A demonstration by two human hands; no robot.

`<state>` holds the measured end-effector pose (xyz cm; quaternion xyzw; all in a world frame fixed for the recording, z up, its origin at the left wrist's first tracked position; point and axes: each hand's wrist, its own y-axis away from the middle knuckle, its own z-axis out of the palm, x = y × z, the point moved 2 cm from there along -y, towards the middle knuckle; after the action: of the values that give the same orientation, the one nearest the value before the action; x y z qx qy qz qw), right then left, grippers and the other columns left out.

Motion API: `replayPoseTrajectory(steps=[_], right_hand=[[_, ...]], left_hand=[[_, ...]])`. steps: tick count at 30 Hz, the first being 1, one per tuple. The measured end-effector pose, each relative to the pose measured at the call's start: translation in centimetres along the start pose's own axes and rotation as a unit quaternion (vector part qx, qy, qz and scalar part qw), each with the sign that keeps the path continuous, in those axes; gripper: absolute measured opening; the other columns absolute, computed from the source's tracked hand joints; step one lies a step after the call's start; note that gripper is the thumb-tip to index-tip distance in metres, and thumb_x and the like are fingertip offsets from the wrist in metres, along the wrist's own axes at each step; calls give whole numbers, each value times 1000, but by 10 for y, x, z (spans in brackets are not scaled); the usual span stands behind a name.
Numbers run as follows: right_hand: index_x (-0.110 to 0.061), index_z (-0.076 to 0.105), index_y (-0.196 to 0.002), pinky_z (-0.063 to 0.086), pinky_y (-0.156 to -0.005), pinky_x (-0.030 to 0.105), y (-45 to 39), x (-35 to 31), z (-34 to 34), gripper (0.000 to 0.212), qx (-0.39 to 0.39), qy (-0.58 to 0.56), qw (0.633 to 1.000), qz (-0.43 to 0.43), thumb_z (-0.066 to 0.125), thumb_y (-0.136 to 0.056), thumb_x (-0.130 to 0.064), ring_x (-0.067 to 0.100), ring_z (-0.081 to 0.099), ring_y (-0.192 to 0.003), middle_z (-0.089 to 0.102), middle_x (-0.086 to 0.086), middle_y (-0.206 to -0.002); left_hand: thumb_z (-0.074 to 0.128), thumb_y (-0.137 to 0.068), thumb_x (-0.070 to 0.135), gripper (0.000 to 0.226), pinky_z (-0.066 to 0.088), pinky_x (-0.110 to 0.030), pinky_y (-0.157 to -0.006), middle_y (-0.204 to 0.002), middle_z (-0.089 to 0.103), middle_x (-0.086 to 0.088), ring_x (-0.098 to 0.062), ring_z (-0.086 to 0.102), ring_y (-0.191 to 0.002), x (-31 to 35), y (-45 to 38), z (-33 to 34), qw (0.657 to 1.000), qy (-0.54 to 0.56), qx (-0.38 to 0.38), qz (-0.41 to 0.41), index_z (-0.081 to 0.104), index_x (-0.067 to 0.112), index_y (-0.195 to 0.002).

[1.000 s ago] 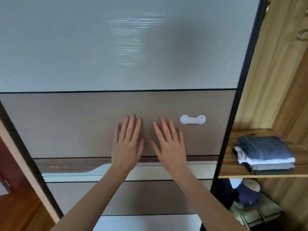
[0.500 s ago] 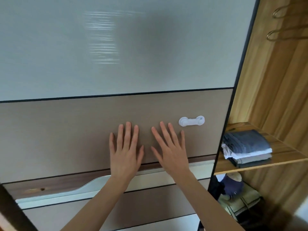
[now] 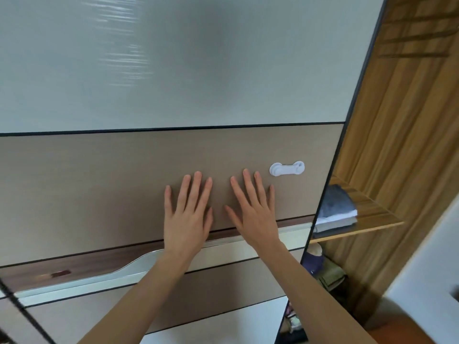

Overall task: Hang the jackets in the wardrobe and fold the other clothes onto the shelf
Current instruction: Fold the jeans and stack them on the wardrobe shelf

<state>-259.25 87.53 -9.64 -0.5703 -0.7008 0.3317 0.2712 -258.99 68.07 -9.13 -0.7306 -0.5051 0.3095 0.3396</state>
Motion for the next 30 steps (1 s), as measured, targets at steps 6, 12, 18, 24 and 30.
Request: replayPoseTrajectory(steps=[6, 12, 18, 24, 30], right_hand=[[-30, 18, -166, 22, -123, 64, 4, 53, -10, 72, -13, 1, 1000, -4, 47, -106, -58, 27, 5, -162, 8, 2, -175], [-31, 16, -167, 25, -123, 62, 8, 103, -20, 72, -22, 10, 1000, 0, 46, -106, -56, 26, 3, -162, 5, 0, -175], [-32, 19, -166, 30, -121, 59, 11, 156, -30, 69, -12, 18, 1000, -2, 45, -107, -55, 24, 8, -162, 9, -2, -175], [-31, 19, -166, 31, -120, 60, 18, 212, -37, 70, -26, 25, 999, 16, 47, -107, -55, 25, 6, -162, 7, -1, -175], [-24, 23, -166, 26, -123, 58, 17, 230, -58, 67, 2, 39, 998, 41, 42, -109, -54, 25, 8, -162, 11, 3, -175]], left_hand=[[53, -104, 35, 74, 15, -63, -125, -175, 6, -6, -27, 7, -162, 47, -16, 8, 1000, 12, -3, 9, 19, 19, -167], [54, -101, 37, 74, 13, -67, -125, -173, 12, -19, -37, 7, -161, 75, -23, 16, 999, 13, 25, -44, 24, 15, -165], [52, -102, 38, 74, 15, -67, -124, -174, 8, -17, -37, 6, -161, 118, -37, 30, 1000, -2, 7, -26, 22, 16, -166], [50, -102, 37, 74, 12, -67, -125, -175, 4, -14, -35, 5, -161, 170, -54, 41, 1000, 5, -9, -11, 19, 19, -167], [48, -104, 38, 73, 13, -65, -125, -175, 5, -9, -29, 7, -162, 214, -66, 44, 1000, 15, -18, 5, 17, 18, -167]])
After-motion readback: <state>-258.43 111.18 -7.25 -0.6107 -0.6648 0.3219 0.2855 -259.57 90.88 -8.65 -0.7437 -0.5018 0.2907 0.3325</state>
